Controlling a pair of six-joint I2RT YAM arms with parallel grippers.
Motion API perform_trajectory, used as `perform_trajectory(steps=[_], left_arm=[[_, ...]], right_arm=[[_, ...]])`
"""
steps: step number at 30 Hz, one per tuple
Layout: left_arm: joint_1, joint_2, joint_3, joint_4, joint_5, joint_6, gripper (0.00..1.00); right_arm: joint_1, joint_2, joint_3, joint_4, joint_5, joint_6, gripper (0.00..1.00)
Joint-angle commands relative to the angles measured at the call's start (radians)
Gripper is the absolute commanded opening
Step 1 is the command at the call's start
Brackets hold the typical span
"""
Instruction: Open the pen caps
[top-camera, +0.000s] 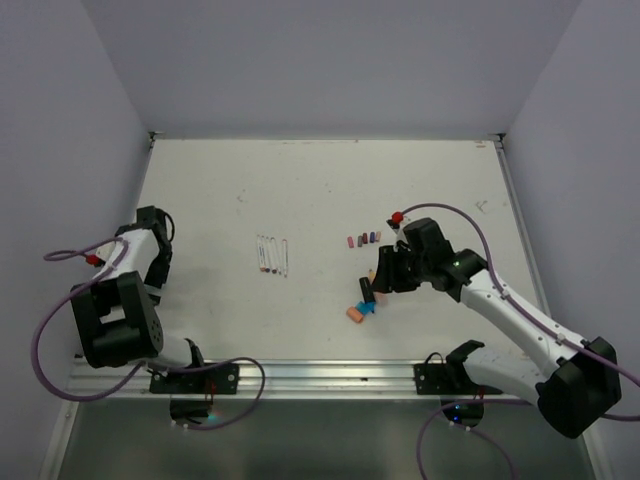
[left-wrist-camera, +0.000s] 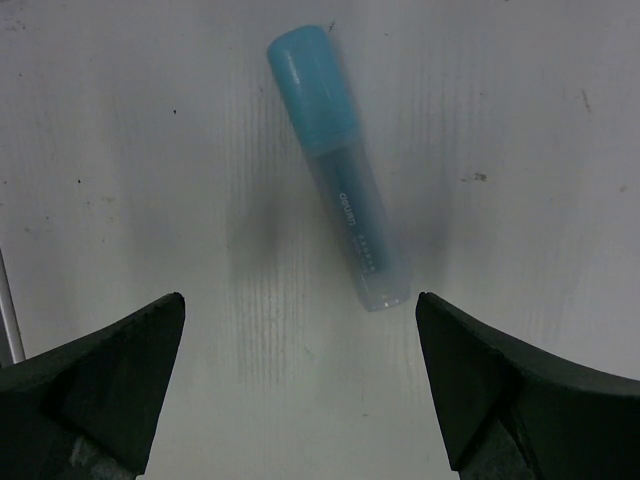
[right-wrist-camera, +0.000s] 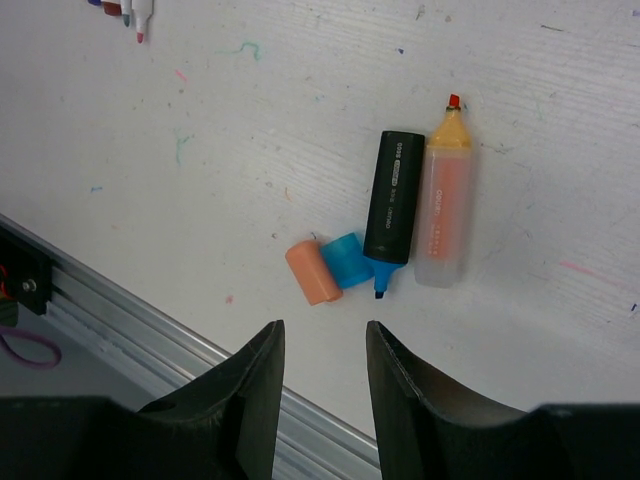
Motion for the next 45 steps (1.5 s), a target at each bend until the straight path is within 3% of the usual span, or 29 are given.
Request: perform_trajectory(steps=[1, 7, 23, 29, 32, 33, 37, 40, 41, 45], left_arm=[[0.028, 0.051, 0.036, 0.008, -0.047, -0.043, 1.00], [0.068, 0.086, 0.024, 0.112, -0.007, -0.014, 1.00], [0.094, 0.275, 0.060, 0.154, 0.028, -0.011, 0.99], [0.095, 0.278, 0.005, 0.156, 0.056, -0.032, 0.92], [0.095, 0.253, -0.041, 0.190, 0.066, -0.029, 0.82], [0.094, 0.244, -0.048, 0.196, 0.068, -0.029, 0.68], [0.094, 0.219, -0.091, 0.215, 0.085, -0.028, 0.45], [0.094, 0.210, -0.088, 0.204, 0.093, -0.017, 0.22], [0.094, 0.203, -0.087, 0.189, 0.096, -0.017, 0.04], [0.086, 0.099, -0.075, 0.170, 0.125, 0.012, 0.00]], right_arm=[[-0.003, 0.009, 0.046, 0.005, 0.006, -0.025, 0.42], [-0.003, 0.034, 0.038, 0.014, -0.001, -0.034, 0.41], [-0.001, 0.045, 0.037, 0.037, -0.002, -0.017, 0.41], [-0.001, 0.023, 0.049, 0.037, 0.004, -0.006, 0.41], [-0.003, 0.012, 0.059, 0.028, 0.007, -0.005, 0.41], [-0.003, 0.009, 0.061, 0.025, 0.013, -0.005, 0.41], [-0.001, -0.009, 0.056, 0.023, 0.013, 0.004, 0.41], [-0.003, -0.024, 0.047, 0.029, 0.013, 0.012, 0.41], [-0.001, -0.029, 0.040, 0.031, 0.012, 0.015, 0.41], [-0.001, -0.041, 0.023, 0.040, 0.007, 0.026, 0.41]])
